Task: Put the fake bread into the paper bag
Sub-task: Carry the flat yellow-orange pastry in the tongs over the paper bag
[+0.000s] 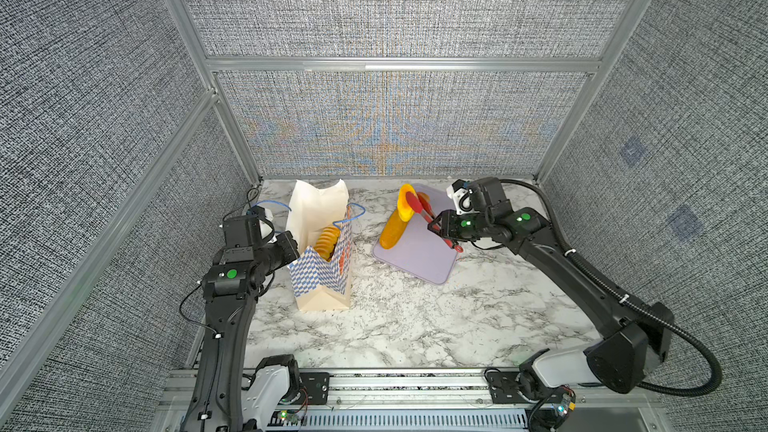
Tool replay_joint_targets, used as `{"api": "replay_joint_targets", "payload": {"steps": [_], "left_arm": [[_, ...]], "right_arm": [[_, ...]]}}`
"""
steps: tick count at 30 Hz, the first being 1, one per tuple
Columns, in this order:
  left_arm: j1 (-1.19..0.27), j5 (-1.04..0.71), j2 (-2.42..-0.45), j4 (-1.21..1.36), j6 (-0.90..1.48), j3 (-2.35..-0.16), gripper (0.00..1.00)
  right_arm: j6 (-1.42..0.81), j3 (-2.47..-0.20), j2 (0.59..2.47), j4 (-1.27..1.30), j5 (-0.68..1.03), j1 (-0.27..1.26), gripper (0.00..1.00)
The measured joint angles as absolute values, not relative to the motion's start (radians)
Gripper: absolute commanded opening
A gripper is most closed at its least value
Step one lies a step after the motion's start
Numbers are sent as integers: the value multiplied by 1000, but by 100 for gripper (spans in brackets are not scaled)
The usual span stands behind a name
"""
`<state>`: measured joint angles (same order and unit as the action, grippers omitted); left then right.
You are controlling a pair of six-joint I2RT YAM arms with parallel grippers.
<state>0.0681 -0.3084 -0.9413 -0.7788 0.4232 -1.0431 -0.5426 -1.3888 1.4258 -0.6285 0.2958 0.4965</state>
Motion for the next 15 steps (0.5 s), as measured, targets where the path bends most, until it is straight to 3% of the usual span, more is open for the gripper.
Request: {"api": "replay_joint_targets", "payload": {"steps": [15], "left_arm": [[68,-309,-942,-779,424,-1044,3]], "right_arm": [[-573,-1493,1441,-568,377,496,39]]}}
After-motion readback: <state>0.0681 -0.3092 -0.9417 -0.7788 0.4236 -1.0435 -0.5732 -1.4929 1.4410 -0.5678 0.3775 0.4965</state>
